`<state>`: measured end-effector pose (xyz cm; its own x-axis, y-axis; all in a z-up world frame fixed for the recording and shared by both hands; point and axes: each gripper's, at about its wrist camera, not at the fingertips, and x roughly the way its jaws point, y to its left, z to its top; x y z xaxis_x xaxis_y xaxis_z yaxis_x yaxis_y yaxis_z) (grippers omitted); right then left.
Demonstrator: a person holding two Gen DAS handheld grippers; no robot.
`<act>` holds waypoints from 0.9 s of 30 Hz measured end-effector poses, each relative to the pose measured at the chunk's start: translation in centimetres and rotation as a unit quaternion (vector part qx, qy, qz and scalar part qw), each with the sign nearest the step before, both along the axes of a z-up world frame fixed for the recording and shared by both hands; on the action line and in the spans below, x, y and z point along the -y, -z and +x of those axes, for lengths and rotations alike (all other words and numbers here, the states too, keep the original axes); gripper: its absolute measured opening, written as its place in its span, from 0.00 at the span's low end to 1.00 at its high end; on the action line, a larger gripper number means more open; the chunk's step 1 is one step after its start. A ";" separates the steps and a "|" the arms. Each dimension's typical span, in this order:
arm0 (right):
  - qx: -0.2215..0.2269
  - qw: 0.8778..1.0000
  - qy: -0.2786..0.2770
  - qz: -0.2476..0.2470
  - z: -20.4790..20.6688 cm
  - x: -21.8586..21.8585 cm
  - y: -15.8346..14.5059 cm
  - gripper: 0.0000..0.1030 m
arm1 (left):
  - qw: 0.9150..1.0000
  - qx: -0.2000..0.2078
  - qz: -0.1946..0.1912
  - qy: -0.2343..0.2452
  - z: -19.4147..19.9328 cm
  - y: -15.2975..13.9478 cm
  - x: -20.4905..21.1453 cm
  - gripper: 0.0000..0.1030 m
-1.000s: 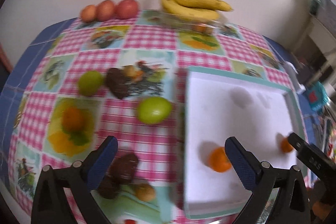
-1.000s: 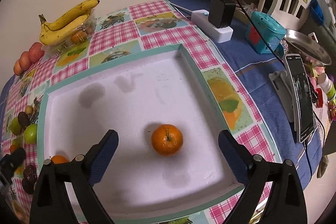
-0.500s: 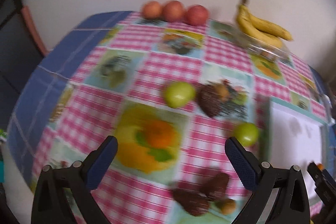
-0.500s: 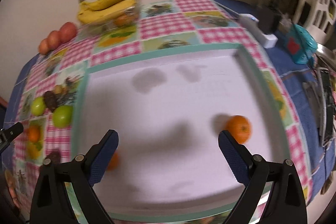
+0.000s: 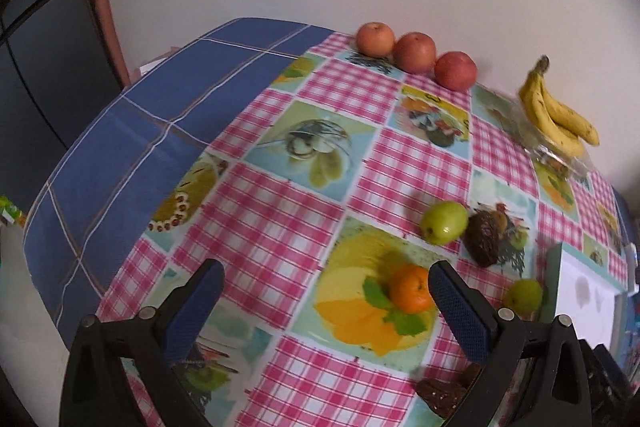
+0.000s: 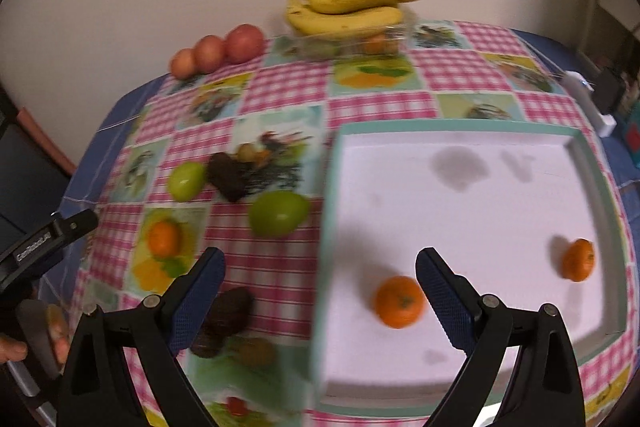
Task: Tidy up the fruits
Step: 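Move both open tools back over the loose fruit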
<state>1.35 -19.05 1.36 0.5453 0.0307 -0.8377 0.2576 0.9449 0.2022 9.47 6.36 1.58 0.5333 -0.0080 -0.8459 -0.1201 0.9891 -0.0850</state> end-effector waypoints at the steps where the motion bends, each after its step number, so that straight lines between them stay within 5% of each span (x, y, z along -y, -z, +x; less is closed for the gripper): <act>1: 0.001 1.000 -0.005 0.001 0.2 -0.5 0.0 0.93 | 1.000 0.004 -0.006 -0.002 0.0 -0.1 -0.3 1.00; 19: -0.003 0.999 -0.052 0.016 1.5 -4.6 0.6 0.93 | 0.996 -0.019 -0.066 0.061 1.1 0.7 1.2 1.00; 27: -0.034 0.997 -0.060 0.024 1.7 -5.2 2.4 0.84 | 0.995 -0.053 -0.057 0.061 2.0 3.9 2.3 1.00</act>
